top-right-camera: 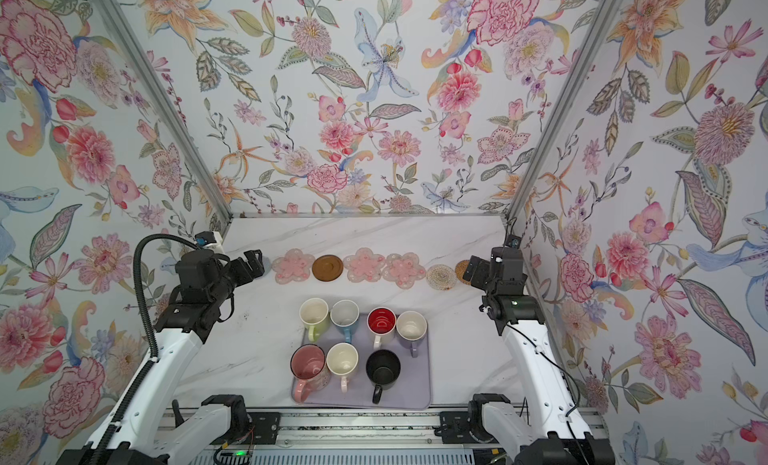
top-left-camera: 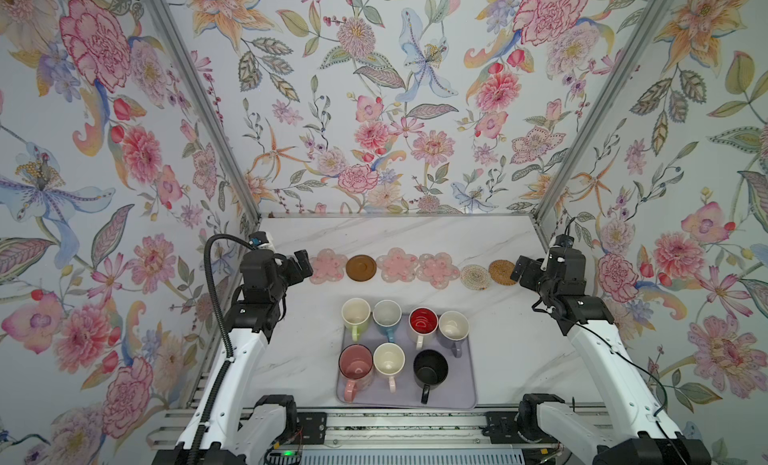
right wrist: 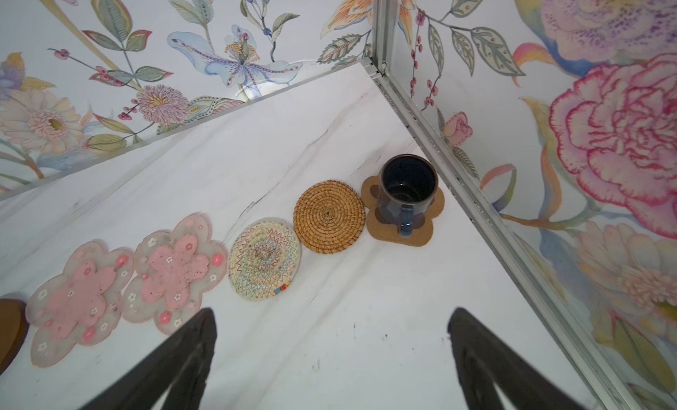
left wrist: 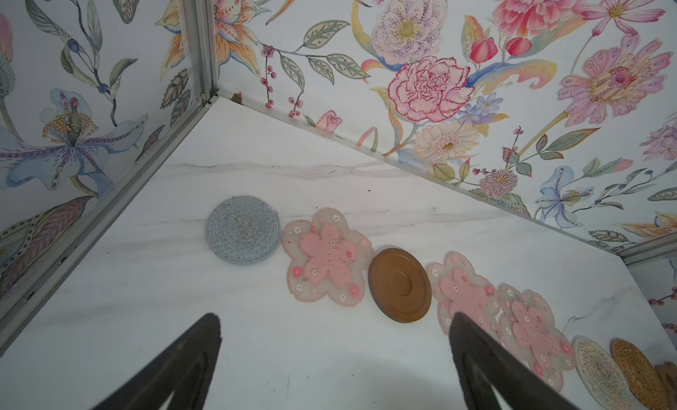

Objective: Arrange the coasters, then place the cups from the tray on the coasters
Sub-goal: 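Raise the right gripper off the mug while the left gripper moves toward the tray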

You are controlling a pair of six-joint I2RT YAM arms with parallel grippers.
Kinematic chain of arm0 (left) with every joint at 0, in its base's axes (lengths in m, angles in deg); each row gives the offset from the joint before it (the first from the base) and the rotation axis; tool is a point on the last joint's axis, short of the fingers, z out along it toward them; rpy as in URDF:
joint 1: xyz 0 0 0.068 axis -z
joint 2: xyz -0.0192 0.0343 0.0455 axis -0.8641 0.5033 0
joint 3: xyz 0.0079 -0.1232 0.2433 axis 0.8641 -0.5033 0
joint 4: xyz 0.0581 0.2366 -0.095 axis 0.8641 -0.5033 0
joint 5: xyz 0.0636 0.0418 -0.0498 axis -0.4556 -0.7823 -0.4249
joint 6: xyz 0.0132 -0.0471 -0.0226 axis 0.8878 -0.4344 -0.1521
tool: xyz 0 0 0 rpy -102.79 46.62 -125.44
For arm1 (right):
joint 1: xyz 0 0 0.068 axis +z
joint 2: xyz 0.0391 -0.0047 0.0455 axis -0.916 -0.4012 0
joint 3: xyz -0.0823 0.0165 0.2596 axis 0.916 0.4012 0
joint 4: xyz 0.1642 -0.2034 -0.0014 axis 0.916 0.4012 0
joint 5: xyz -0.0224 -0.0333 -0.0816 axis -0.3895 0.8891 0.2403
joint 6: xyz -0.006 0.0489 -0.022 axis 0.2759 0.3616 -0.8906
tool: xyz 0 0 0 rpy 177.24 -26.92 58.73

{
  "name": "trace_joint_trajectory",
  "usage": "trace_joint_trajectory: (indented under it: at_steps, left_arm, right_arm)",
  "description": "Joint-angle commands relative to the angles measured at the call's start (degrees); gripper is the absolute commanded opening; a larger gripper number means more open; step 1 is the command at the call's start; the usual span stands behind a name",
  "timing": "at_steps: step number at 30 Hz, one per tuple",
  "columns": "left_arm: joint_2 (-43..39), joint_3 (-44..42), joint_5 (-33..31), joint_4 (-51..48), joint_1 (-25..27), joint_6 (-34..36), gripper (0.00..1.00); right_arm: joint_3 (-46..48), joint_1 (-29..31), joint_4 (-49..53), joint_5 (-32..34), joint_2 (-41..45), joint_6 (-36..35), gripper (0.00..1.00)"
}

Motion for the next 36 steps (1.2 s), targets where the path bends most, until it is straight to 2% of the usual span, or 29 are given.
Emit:
trace_joint_trajectory:
  at_steps: [1,4,5,6,8,11,13,18,24,36]
  left_arm:
    - [-0.57,2.18,0.83,-3.64,-0.27,1.35,0.99]
    - [-0.57,3.58,-1.48,-6.81,-0.22,2.11,0.99]
    - [-0.87,3.63,-1.57,-7.09,-0.26,2.25,0.99]
    - [-1.34,3.61,-1.14,-7.20,-0.29,2.35,0.99]
    - [-1.72,3.51,0.47,-7.65,-0.12,2.26,0.99]
    - [-0.89,4.76,1.57,-11.99,1.85,2.50,0.98]
    - [-1.41,4.57,1.08,-14.43,4.42,2.02,0.97]
    - [-6.63,1.38,-0.80,-19.57,12.95,-2.60,0.97]
    - [-10.89,1.26,-6.30,-30.95,26.22,-8.51,0.96]
    - [-14.68,0.36,-6.57,-41.69,41.56,-17.27,0.95]
  right_arm:
    - [-1.53,4.73,0.28,2.09,-0.09,-2.79,0.99]
    - [-2.95,11.69,-0.59,12.14,-1.85,-6.07,0.99]
    - [-2.55,12.88,-1.68,16.51,-1.79,-5.72,0.99]
    - [-2.28,13.13,-2.12,17.78,-1.65,-5.10,0.99]
    - [-1.59,12.88,-2.66,17.24,-0.05,-3.13,0.99]
    - [4.02,11.41,-9.93,8.67,4.67,-5.57,0.99]
    - [6.25,11.22,-12.35,8.68,6.80,-5.54,0.99]
    - [5.47,10.32,-10.44,8.93,5.84,-1.85,0.99]
    - [5.23,10.44,-9.57,8.63,4.12,1.36,0.99]
    - [3.78,10.40,-6.31,7.32,2.11,4.46,0.99]
